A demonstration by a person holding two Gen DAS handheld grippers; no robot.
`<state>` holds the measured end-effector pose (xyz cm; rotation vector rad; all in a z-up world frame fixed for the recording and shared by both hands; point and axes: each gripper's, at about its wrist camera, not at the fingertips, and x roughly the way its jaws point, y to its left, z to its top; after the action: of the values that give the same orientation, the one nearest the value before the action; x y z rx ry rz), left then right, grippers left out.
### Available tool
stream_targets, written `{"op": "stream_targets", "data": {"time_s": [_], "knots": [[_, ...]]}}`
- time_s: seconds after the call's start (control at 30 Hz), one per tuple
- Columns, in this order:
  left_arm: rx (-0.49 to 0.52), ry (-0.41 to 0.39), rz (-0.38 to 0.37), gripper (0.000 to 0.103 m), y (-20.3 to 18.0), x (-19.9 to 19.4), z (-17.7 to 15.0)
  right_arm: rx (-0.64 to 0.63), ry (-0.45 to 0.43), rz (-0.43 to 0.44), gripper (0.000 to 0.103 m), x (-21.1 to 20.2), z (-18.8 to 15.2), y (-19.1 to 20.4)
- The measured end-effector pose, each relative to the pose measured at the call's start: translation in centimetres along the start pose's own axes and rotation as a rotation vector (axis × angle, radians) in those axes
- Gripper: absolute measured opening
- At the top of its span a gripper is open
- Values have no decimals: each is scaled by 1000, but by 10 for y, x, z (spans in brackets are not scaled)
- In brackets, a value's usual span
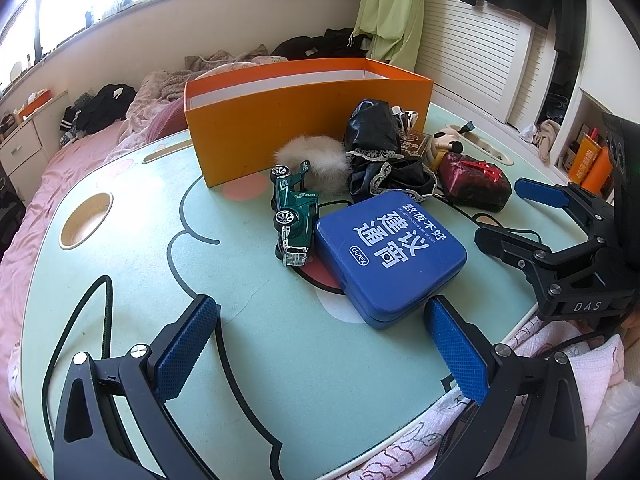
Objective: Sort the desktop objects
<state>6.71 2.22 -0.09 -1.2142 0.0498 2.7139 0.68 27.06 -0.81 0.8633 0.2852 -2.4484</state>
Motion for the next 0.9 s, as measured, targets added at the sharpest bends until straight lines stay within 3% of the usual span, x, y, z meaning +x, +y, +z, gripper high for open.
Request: {"op": "stream_targets", "data": {"time_s": [0.23, 0.3, 0.47, 0.53, 0.57, 0.63, 0.67, 0.7, 0.8, 0.9], "knots": [[0, 12, 13, 103, 0, 0, 4, 0, 0, 1, 103, -1, 0, 0], [-12, -40, -1, 103, 2, -12, 12, 0, 0, 1, 103, -1, 0, 0], [-86, -176, -73, 103, 20, -48, 69, 0, 0, 0, 103, -1, 0, 0], [-102, -192, -92, 103, 23, -51, 96, 1, 0, 1, 103, -1, 0, 0], [-100, -182, -104, 102, 23, -48, 112, 1, 0, 1, 103, -1, 0, 0], [-88, -135, -110, 87, 20, -35, 144, 0, 0, 1, 103, -1, 0, 0], [-84, -92, -106, 71, 18, -24, 158, 0, 0, 1, 103, -1, 0, 0], [-87, -42, -110, 64, 17, -13, 171, 1, 0, 1, 103, -1, -1, 0], [-143, 116, -167, 64, 17, 33, 204, 1, -2, 3, 103, -1, 1, 1], [-248, 249, -172, 64, 17, 75, 220, 0, -4, 4, 103, -2, 1, 2]]}}
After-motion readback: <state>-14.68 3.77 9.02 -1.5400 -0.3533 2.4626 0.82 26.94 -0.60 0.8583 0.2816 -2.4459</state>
